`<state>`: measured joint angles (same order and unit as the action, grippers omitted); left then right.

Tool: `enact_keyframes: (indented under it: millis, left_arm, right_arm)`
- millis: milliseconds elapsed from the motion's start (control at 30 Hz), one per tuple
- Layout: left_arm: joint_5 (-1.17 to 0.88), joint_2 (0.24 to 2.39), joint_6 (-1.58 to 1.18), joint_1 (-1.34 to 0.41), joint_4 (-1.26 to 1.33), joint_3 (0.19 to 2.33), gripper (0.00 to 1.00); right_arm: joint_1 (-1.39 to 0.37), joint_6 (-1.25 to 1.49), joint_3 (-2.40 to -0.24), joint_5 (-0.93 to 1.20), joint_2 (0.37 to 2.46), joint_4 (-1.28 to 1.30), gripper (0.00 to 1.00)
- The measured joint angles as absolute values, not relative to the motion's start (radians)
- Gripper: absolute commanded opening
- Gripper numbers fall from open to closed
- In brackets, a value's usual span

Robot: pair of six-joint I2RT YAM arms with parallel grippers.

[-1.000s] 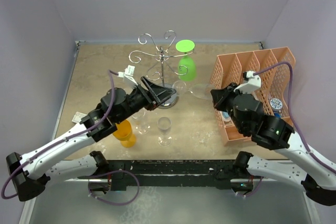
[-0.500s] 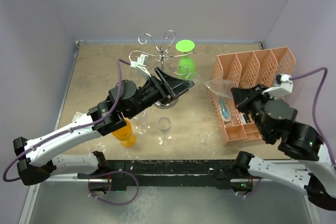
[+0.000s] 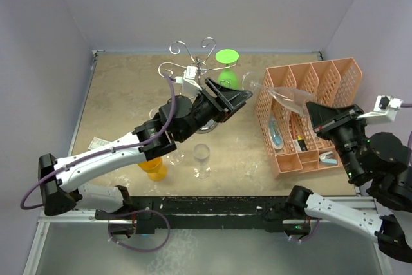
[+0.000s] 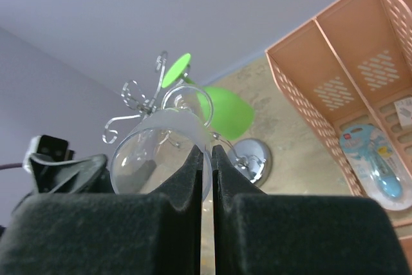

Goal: Place the wine glass upside down on the wine glass rack

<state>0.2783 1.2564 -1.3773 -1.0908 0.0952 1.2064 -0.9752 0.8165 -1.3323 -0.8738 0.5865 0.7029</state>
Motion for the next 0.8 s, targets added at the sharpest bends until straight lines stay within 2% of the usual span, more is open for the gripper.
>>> enact_keyframes:
  millis: [200,633,800]
  left_arm:
    - [0.323,1.319,-1.356,-1.113,0.133,1.276,0.54]
    - [0.517,1.307,-1.286,-1.122,0.291,1.278,0.56]
    - [0.567,1.303,-1.288,-1.122,0.402,1.275,0.53]
  right_arm:
    - [-0.975,0.794,-1.347,-0.855,0.575,0.587,0.00]
    - [-0.975,0.800,-1.286,-0.677,0.568,0.342,0.00]
    - [-0.975,0.810,-1.251,-0.622,0.568,0.284,0.00]
